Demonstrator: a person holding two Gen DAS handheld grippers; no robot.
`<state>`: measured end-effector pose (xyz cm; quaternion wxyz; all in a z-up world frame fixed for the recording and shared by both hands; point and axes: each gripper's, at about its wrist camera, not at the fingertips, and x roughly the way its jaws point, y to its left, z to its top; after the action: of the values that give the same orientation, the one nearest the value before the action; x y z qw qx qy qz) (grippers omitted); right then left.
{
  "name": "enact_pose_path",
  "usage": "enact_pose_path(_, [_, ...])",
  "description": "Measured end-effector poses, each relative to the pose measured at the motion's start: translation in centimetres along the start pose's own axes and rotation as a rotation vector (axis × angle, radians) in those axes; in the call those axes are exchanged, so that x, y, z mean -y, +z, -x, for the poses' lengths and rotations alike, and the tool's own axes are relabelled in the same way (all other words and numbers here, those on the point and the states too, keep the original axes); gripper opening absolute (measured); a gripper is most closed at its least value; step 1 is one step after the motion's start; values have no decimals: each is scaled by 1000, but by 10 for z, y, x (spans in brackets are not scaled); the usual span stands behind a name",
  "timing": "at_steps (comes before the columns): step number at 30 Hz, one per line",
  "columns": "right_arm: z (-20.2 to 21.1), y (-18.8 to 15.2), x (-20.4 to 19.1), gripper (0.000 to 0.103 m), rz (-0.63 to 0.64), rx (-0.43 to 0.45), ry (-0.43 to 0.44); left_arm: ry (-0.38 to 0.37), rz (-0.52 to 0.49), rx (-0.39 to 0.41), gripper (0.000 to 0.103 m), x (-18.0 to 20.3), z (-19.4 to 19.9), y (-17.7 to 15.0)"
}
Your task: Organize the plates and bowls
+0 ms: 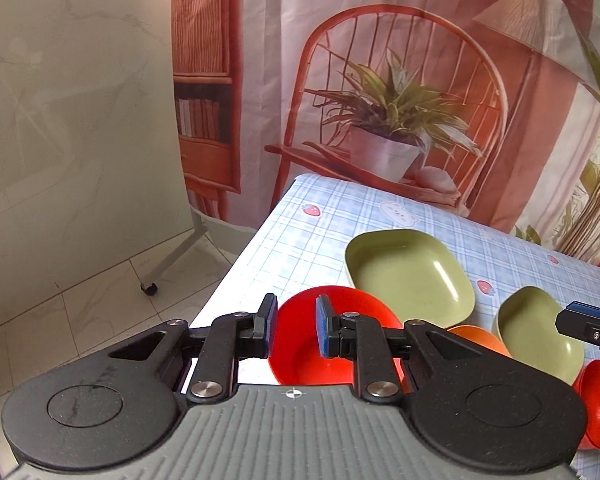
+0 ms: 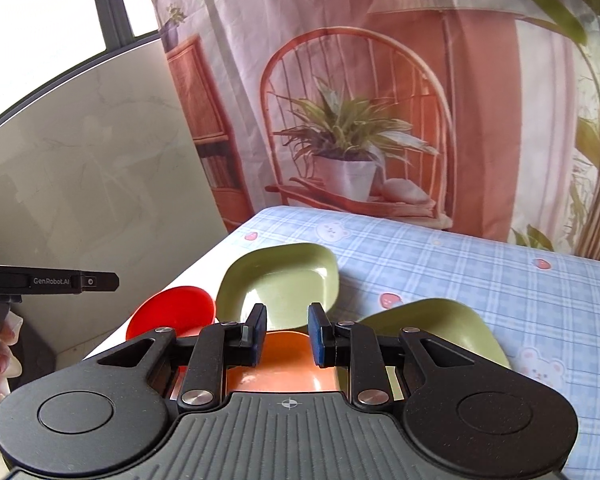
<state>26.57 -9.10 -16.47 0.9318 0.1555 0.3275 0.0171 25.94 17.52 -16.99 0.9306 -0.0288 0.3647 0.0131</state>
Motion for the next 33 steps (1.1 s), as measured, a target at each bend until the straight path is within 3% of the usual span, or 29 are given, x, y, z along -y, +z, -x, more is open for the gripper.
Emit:
enact_pose_path(14, [-98,1,-55,22,32,-137,66,-22,82,-68,22,-35,-49,-26])
enact_pose_path(24, [-123,-9,-64,22,22,-190,75,-55,133,-57,22,-46,-49,-31])
enact_pose_path(33, [-126,-13,-64,14,38,-192,79,-52,132,-49,23,-46,-50,-31])
